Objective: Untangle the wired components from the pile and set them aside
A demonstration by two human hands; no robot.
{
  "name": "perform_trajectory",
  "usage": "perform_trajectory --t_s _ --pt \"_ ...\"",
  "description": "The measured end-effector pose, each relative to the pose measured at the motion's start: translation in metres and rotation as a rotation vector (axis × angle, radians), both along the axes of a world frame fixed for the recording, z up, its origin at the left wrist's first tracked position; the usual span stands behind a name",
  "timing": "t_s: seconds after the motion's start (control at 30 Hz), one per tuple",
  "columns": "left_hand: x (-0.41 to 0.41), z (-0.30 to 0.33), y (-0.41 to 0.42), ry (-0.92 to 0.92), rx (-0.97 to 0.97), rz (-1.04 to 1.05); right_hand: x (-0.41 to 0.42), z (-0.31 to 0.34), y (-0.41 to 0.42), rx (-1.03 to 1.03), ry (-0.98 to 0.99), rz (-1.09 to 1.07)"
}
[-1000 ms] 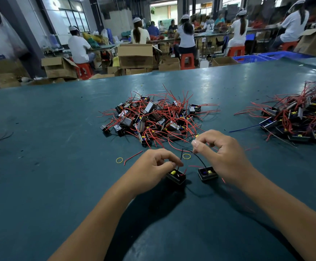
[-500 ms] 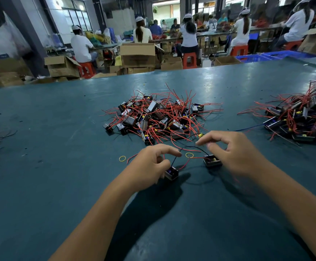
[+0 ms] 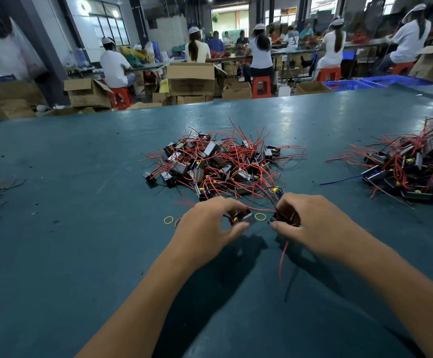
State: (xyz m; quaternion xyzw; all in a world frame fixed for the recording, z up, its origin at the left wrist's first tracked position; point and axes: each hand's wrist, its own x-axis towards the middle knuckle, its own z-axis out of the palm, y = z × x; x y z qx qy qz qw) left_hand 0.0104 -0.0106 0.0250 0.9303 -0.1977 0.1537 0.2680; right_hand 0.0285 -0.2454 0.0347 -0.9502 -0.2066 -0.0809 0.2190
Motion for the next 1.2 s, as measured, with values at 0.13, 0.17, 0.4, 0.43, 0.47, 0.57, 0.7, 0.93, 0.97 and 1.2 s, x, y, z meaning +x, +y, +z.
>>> perform_trajectory --t_s 0.13,0.17,0.4,0.43,0.47,0.57,0.7,0.93,0.97,1.2 --pt "-0.003 -0.005 -0.019 0.177 -0.442 0.004 -0.011 -0.006 0.020 0.419 0.150 -0.058" --pt "-0.003 -0.005 -0.022 0.249 -0.525 -0.004 -0.012 -0.008 0.023 0.486 0.210 -0.065" --pt "-0.002 -0.009 -0.029 0.433 -0.749 -0.060 -0.007 -0.016 0.024 0.716 0.365 -0.061" --pt "-0.002 -0.009 -0.029 0.432 -0.753 -0.053 -0.008 -0.016 0.025 0.785 0.406 -0.044" --pt "-0.002 -0.009 -0.029 0.430 -0.757 -0.046 -0.008 -0.015 0.026 0.828 0.432 -0.030" --pt "-0.003 -0.011 -0.029 0.452 -0.744 -0.089 -0.008 -0.017 0.025 0.687 0.329 -0.012" --pt "-0.003 -0.011 -0.030 0.451 -0.729 -0.195 0.000 -0.016 0.017 0.613 0.215 -0.064" --pt "0.003 -0.022 -0.020 0.076 -0.132 -0.051 0.012 -0.009 -0.001 0.546 0.186 -0.216" --pt "0.004 -0.022 -0.019 0.053 -0.133 -0.068 0.014 -0.009 -0.005 0.548 0.187 -0.244" --pt "0.002 -0.008 -0.007 -0.160 -0.214 -0.038 0.037 0.045 -0.063 -0.012 0.121 -0.318"
